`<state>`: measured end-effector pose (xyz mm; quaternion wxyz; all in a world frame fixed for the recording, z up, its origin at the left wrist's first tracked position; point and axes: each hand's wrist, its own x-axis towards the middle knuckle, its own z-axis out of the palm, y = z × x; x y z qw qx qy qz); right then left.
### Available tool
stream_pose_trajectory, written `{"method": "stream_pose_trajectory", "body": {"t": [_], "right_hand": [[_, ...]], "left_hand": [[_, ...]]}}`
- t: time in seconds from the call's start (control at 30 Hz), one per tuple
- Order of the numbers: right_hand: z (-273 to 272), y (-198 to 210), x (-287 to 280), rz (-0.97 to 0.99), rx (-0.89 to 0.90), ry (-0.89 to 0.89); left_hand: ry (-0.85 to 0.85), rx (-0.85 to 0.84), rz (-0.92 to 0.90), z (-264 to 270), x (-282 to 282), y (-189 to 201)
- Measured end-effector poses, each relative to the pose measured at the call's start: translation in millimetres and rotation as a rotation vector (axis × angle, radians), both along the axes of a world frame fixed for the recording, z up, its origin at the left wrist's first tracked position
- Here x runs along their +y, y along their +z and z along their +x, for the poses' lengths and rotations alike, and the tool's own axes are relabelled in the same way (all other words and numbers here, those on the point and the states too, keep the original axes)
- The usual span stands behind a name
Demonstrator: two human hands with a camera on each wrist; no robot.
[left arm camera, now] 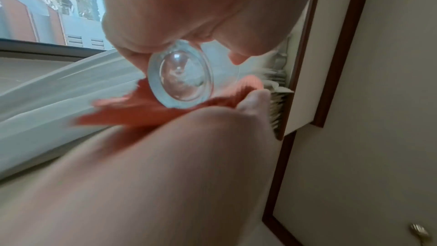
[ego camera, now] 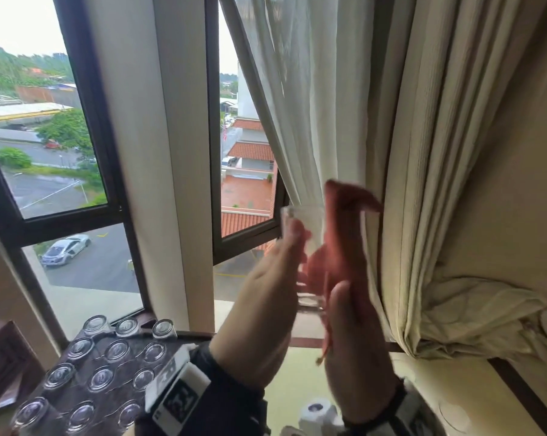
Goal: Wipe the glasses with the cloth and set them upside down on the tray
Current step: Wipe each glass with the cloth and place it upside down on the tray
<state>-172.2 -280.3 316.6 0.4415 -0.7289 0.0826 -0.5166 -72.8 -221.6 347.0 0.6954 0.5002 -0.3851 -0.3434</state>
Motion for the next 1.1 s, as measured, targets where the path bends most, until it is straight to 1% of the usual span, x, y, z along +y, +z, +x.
{"method": "stream_pose_trajectory", "body": {"t": [0.03, 0.07, 0.1, 0.13, 0.2, 0.27, 0.33, 0.4, 0.47, 0.5, 0.53, 0.6, 0.63, 0.67, 0.77, 0.83, 0.9, 0.97, 1.0, 1.03, 1.1], "right_hand": [[3.0, -9.2, 6.2, -0.096, -0.001, 0.045], [4.7, -20.8, 10.3, -0.149, -0.009, 0.093], [5.4, -30.0, 11.2, -0.146, -0.002, 0.109], [6.2, -37.5, 11.2, -0.093, 0.010, 0.110], [4.7, -41.6, 8.6, 0.078, 0.036, 0.091], [2.5, -30.7, 0.2, 0.153, 0.067, 0.082], [-0.1, -7.8, -10.1, 0.255, 0.084, 0.094], [-7.3, 12.4, -13.3, 0.328, 0.084, 0.148], [-6.5, 19.8, -10.5, 0.350, 0.082, 0.154], [-3.6, 19.9, -7.0, 0.260, 0.042, 0.119], [1.5, 19.3, -1.2, 0.127, 0.030, 0.083], [5.4, -3.8, 5.5, -0.168, 0.075, 0.076], [6.5, -15.9, 8.8, -0.242, 0.097, 0.088], [7.8, -25.9, 11.3, -0.239, 0.082, 0.104], [7.0, -44.6, 10.5, -0.008, -0.011, 0.199], [5.5, -43.7, 3.2, 0.132, -0.013, 0.151], [3.2, -28.3, -8.0, 0.240, 0.016, 0.132], [1.1, -7.9, -13.4, 0.344, 0.088, 0.153], [1.2, -0.8, -14.0, 0.377, 0.095, 0.162], [1.2, 1.5, -13.8, 0.361, 0.083, 0.145], [4.7, -1.6, -5.6, 0.177, 0.062, 0.076]], "left_hand": [[0.038, 0.045, -0.003, 6.4, -0.5, 2.8], [0.072, 0.071, -0.016, 12.7, -1.7, 4.2], [0.103, 0.081, -0.030, 17.5, -2.5, 5.5], [0.119, 0.080, -0.035, 20.1, -2.1, 6.8], [0.099, 0.051, -0.032, 17.4, -0.3, 7.6], [0.033, 0.034, -0.018, 9.5, -0.2, 0.7], [-0.020, 0.028, -0.036, -1.1, -1.8, -7.1], [-0.004, 0.011, -0.055, -9.0, -4.7, -10.6], [0.018, -0.011, -0.055, -11.3, -6.7, -8.6], [0.036, -0.011, -0.047, -9.4, -7.8, -6.8], [0.062, 0.000, -0.028, -4.7, -9.3, -5.6], [0.103, 0.048, 0.006, 7.8, -10.0, -2.2], [0.115, 0.084, 0.004, 14.1, -9.1, -0.8], [0.117, 0.119, 0.002, 19.4, -8.0, 0.3], [0.103, 0.131, -0.002, 26.0, -6.9, -2.5], [0.051, 0.116, -0.014, 19.6, -6.2, -7.4], [0.018, 0.072, -0.015, 7.7, -5.9, -15.4], [0.038, 0.046, -0.015, -1.2, -7.4, -25.8], [0.052, 0.039, -0.010, -4.3, -7.7, -29.0], [0.067, 0.039, 0.000, -5.8, -8.7, -30.6], [0.087, 0.083, 0.021, -3.8, -8.7, -28.0]]}}
